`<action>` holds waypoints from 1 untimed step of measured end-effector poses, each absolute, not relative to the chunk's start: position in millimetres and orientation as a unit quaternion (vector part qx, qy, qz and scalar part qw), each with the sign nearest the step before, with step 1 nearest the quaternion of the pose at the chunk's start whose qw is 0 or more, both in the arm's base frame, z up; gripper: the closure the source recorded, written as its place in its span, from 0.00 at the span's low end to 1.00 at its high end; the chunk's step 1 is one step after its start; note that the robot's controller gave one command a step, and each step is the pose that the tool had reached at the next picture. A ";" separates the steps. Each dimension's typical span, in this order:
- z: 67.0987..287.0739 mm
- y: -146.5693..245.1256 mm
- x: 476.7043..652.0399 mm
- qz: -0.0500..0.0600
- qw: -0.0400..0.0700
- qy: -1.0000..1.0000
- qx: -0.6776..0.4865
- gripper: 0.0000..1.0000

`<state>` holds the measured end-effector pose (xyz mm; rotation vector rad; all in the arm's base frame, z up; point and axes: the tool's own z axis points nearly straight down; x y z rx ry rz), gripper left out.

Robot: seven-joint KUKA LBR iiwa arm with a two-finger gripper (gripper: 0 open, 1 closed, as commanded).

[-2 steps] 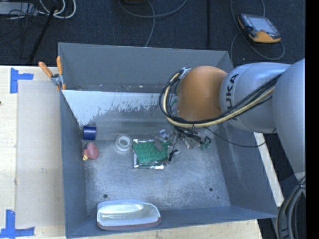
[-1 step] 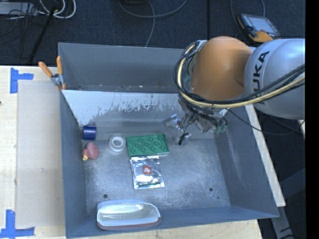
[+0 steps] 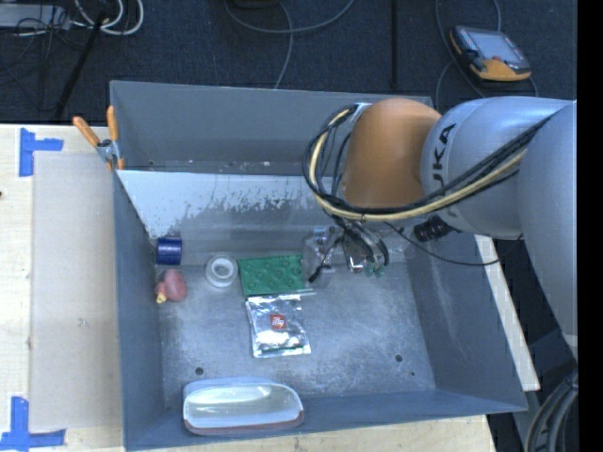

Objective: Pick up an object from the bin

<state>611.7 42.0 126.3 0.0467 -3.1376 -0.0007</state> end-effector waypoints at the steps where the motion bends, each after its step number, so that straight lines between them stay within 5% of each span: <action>1: 128.1 42.3 612.5 0.000 0.000 -1.000 0.016 0.00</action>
Offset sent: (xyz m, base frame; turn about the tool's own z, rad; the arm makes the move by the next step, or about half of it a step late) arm 0.0000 0.0000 0.0000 0.0000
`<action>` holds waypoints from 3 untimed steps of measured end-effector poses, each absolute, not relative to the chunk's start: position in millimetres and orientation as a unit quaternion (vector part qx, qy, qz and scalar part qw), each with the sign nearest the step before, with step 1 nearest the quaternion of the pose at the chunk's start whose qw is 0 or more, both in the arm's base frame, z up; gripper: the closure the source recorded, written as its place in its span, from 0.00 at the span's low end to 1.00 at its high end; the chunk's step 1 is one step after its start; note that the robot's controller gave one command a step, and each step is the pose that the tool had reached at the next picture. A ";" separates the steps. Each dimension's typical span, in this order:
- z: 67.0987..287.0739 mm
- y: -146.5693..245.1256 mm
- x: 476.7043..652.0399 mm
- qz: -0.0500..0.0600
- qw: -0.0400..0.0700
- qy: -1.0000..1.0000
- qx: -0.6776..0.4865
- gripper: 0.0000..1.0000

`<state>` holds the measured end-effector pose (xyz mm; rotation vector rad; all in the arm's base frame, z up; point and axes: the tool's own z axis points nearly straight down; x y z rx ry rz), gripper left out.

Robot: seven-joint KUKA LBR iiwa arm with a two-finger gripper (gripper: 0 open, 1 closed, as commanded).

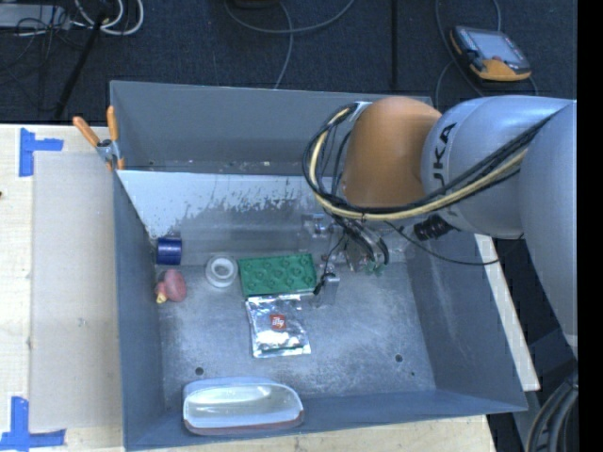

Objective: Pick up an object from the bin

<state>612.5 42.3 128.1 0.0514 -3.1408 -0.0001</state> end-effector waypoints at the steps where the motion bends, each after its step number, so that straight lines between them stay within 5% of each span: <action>1: 72.2 43.2 610.5 0.000 0.001 -0.999 -0.050 0.00; 2: 133.3 4.3 528.2 0.000 0.001 -0.998 0.066 0.00; 3: 93.8 35.0 580.8 -0.001 -0.001 -0.998 0.057 0.00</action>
Offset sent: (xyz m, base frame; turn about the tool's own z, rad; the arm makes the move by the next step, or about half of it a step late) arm -0.0015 0.0008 -0.0538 0.1333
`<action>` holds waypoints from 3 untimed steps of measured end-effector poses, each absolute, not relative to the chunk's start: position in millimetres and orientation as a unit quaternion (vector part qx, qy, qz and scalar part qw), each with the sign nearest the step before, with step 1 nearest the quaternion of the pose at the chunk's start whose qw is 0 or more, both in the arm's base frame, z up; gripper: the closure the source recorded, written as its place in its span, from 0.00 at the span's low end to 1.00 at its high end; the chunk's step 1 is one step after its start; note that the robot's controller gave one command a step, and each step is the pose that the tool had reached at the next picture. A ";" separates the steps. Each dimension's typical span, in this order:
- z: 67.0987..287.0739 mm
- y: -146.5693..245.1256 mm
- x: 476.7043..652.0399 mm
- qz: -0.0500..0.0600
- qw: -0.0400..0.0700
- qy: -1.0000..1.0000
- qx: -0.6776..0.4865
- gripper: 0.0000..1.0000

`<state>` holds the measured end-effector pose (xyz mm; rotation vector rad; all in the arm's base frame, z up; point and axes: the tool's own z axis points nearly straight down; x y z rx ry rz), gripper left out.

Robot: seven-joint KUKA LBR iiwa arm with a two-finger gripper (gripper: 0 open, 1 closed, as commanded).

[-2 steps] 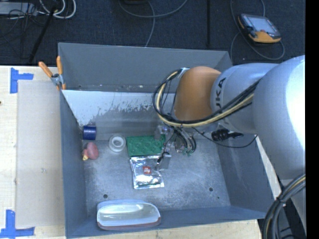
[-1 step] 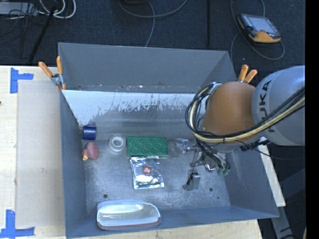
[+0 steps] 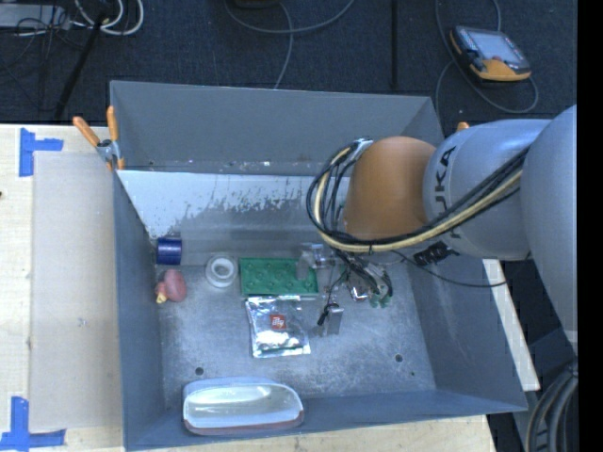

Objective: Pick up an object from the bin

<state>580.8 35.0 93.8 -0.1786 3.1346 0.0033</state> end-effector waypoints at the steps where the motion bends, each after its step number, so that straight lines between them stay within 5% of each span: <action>1: 68.5 35.5 619.9 0.000 0.002 0.999 -0.055 0.00; 2: 72.5 35.4 620.1 0.000 0.002 0.999 -0.055 1.00; 3: 161.4 32.8 592.3 0.000 0.003 0.997 -0.073 1.00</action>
Offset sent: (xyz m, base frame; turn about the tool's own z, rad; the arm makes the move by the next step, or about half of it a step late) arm 0.0375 -0.0004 -0.0238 0.0068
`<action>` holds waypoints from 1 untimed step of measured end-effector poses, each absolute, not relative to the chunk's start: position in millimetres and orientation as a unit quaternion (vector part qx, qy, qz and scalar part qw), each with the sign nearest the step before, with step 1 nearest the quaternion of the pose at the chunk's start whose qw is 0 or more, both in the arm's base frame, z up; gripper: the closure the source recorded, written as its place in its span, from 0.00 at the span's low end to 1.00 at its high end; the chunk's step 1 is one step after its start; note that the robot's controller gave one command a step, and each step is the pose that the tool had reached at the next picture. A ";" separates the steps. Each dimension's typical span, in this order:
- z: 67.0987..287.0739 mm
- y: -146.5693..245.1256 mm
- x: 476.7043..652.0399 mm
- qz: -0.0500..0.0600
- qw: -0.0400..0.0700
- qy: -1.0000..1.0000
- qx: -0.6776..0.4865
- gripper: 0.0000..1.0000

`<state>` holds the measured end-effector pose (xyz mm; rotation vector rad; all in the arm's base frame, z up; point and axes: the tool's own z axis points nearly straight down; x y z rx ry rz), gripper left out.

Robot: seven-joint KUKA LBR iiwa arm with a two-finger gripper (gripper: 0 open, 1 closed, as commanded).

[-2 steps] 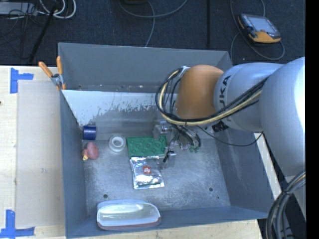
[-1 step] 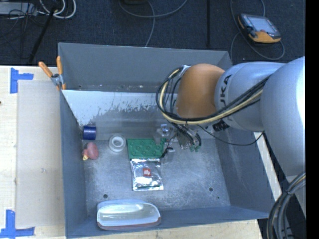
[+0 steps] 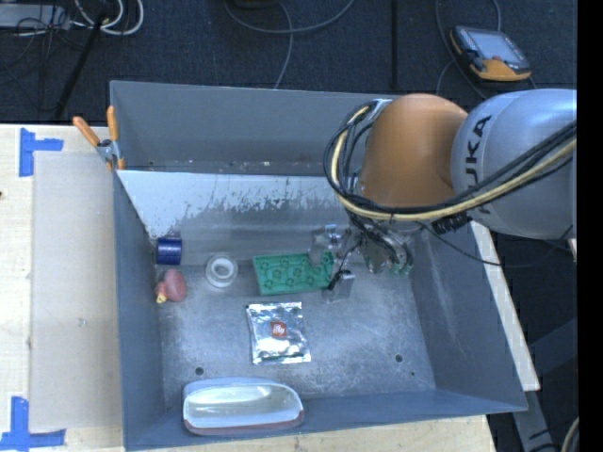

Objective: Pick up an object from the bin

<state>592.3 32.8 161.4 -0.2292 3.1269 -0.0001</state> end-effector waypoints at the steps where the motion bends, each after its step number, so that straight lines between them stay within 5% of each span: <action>1: 269.5 22.7 604.3 0.000 0.005 0.998 -0.058 1.00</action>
Offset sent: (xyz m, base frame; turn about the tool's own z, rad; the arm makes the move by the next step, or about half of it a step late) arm 0.0098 -0.0106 0.1035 0.0324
